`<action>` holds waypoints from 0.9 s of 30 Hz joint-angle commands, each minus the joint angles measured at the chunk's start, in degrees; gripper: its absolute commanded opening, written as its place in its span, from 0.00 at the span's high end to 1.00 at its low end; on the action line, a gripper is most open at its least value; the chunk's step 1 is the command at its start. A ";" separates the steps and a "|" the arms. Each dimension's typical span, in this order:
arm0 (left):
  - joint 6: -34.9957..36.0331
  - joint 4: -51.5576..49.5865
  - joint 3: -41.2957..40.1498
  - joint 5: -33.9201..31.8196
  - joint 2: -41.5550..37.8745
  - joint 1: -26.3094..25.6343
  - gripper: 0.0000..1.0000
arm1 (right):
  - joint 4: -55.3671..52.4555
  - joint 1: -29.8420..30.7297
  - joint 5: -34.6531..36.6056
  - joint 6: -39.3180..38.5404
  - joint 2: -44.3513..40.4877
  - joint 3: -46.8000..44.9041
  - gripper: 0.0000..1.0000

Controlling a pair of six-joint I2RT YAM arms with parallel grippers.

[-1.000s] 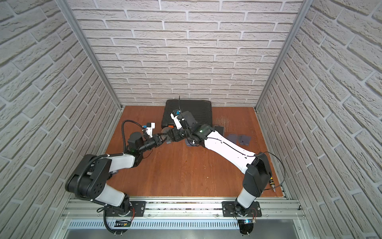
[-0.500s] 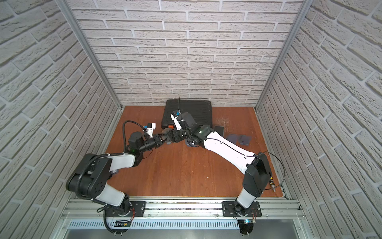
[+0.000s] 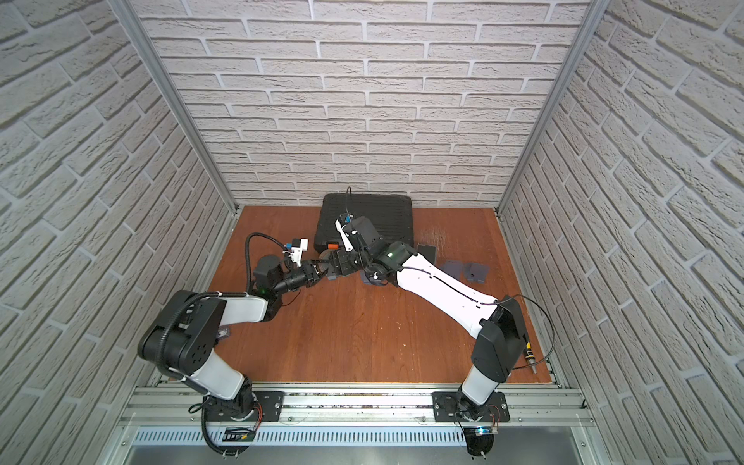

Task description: Open the phone stand

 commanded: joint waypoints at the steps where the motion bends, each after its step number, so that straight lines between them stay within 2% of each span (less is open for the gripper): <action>1: -4.66 6.24 1.48 -4.42 0.85 1.15 1.00 | -3.71 0.66 1.86 1.32 -1.26 1.34 0.30; 9: -6.58 8.93 1.68 -4.57 1.56 1.13 1.00 | -3.01 -0.17 2.79 3.43 -1.66 0.94 0.13; 27: -7.15 8.50 2.14 -4.63 1.21 -0.15 1.00 | 2.98 -0.35 -2.55 2.93 4.99 4.70 0.11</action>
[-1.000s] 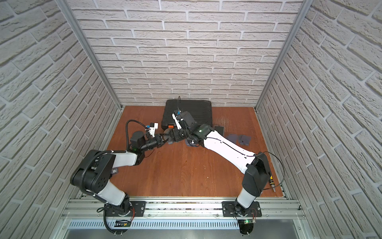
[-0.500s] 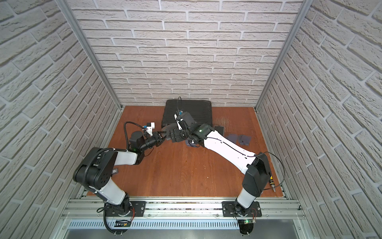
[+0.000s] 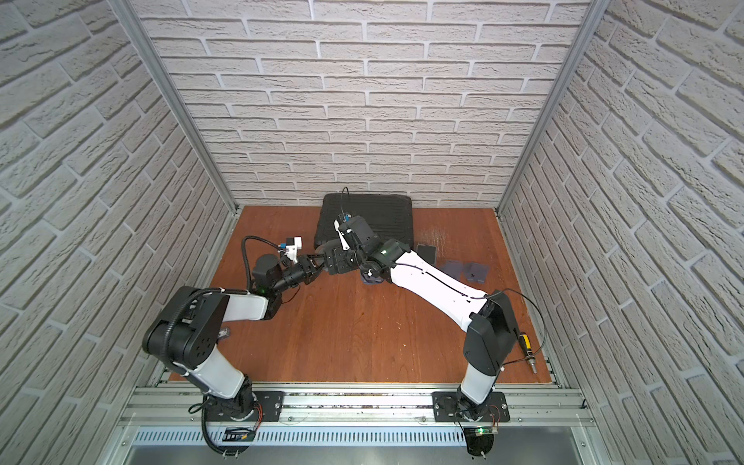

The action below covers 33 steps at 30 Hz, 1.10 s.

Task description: Open the phone stand

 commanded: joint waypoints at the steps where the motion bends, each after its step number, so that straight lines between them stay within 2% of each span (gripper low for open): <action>1: -0.29 5.69 1.59 -0.06 -0.55 -0.77 1.00 | 2.78 -0.05 -1.37 0.02 1.11 2.27 0.11; 7: -0.38 6.04 1.24 -0.27 -1.11 -1.36 1.00 | 3.70 -0.43 -1.25 0.28 2.86 3.19 0.12; 10: -0.38 6.12 0.89 -0.27 -1.22 -1.42 1.00 | 3.79 -0.53 -1.36 0.31 3.63 3.83 0.19; 12: -0.38 6.31 0.64 -0.39 -1.31 -1.41 1.00 | 3.79 -0.67 -1.37 0.30 3.94 4.17 0.28; 14: -0.46 6.56 0.54 -0.45 -1.31 -1.42 1.00 | 3.49 -0.78 -1.34 0.21 4.32 4.52 0.30; 23: -0.64 6.97 0.45 -0.29 -1.14 -1.51 1.00 | 3.44 -0.97 -1.25 0.09 5.65 5.31 0.29; 29: -0.64 7.41 0.18 -0.41 -0.72 -1.50 1.00 | 3.74 -0.96 -2.45 -0.09 6.12 6.12 0.20; 32: -0.70 7.71 0.01 -0.46 -0.61 -1.54 1.00 | 3.99 -0.97 -2.92 -0.13 6.45 6.41 0.19; 33: -0.85 7.85 -0.02 -0.43 -0.52 -1.50 1.00 | 3.88 -0.97 -3.07 -0.15 6.51 6.47 0.22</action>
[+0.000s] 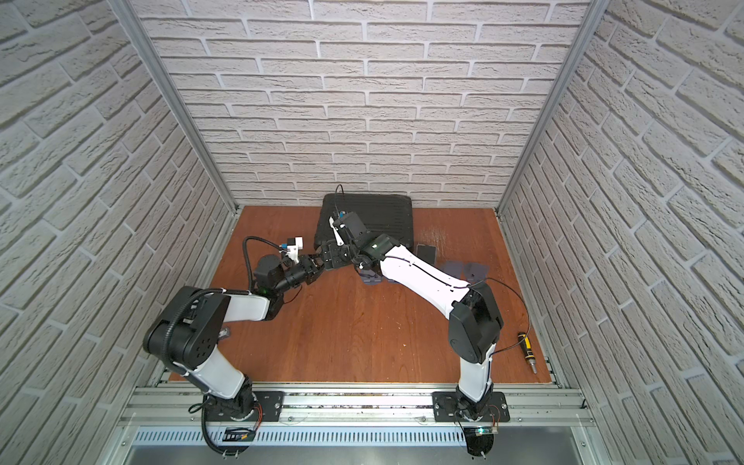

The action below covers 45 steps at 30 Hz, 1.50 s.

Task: Open the phone stand
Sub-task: Open the phone stand, then place the phone stand at the center of the board.

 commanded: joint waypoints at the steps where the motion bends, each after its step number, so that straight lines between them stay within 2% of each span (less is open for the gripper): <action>1: 0.12 7.20 -0.05 1.37 -0.52 -0.34 1.00 | 2.57 0.01 -1.78 -0.31 0.42 1.90 0.27; 5: 0.13 7.29 -0.15 1.37 -0.50 -0.30 1.00 | 2.48 0.01 -1.62 -0.21 0.38 1.46 0.56; 9: 0.37 7.09 -0.73 0.86 -0.27 -0.28 1.00 | 2.48 0.01 -1.13 -0.26 0.04 1.32 0.69; 11: 0.69 6.96 -1.25 0.70 -0.33 -0.25 0.93 | 2.56 -0.05 -0.83 -0.44 -0.06 1.41 0.73; 16: 3.00 4.29 -3.44 0.32 -1.92 0.31 0.72 | 2.14 -0.07 -0.65 -0.92 0.42 1.72 0.77; 24: 9.83 -6.60 -7.73 -0.12 -9.62 3.88 0.58 | 1.47 -0.05 -1.40 -0.89 1.73 1.66 0.81; 30: 18.14 -23.09 -9.10 -3.21 -19.14 6.54 0.54 | -0.01 -0.05 0.33 0.24 2.98 1.74 0.82; 36: 25.87 -40.05 -8.78 -8.37 -30.07 8.79 0.51 | -3.67 0.52 5.97 3.11 6.07 3.50 0.84; 45: 29.94 -51.12 -8.67 -12.74 -39.08 11.12 0.50 | -5.46 1.14 11.39 9.10 12.10 5.94 0.84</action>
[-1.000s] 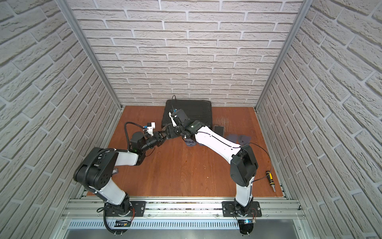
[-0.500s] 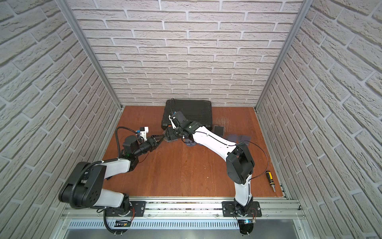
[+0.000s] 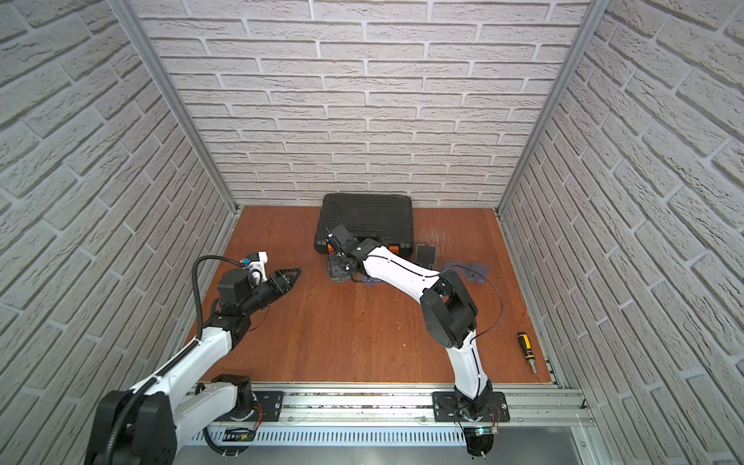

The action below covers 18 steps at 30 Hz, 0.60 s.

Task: Open the phone stand
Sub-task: Place the phone stand at the center of the board.

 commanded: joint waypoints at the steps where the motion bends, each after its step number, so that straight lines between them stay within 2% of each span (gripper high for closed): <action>1: 3.40 -5.22 -0.17 -2.52 -2.10 0.69 0.50 | 0.20 0.76 3.88 3.47 0.55 2.60 0.84; 18: 4.11 -6.66 -0.43 -2.45 -2.71 1.88 0.49 | -0.48 0.78 6.29 5.39 7.27 8.00 0.84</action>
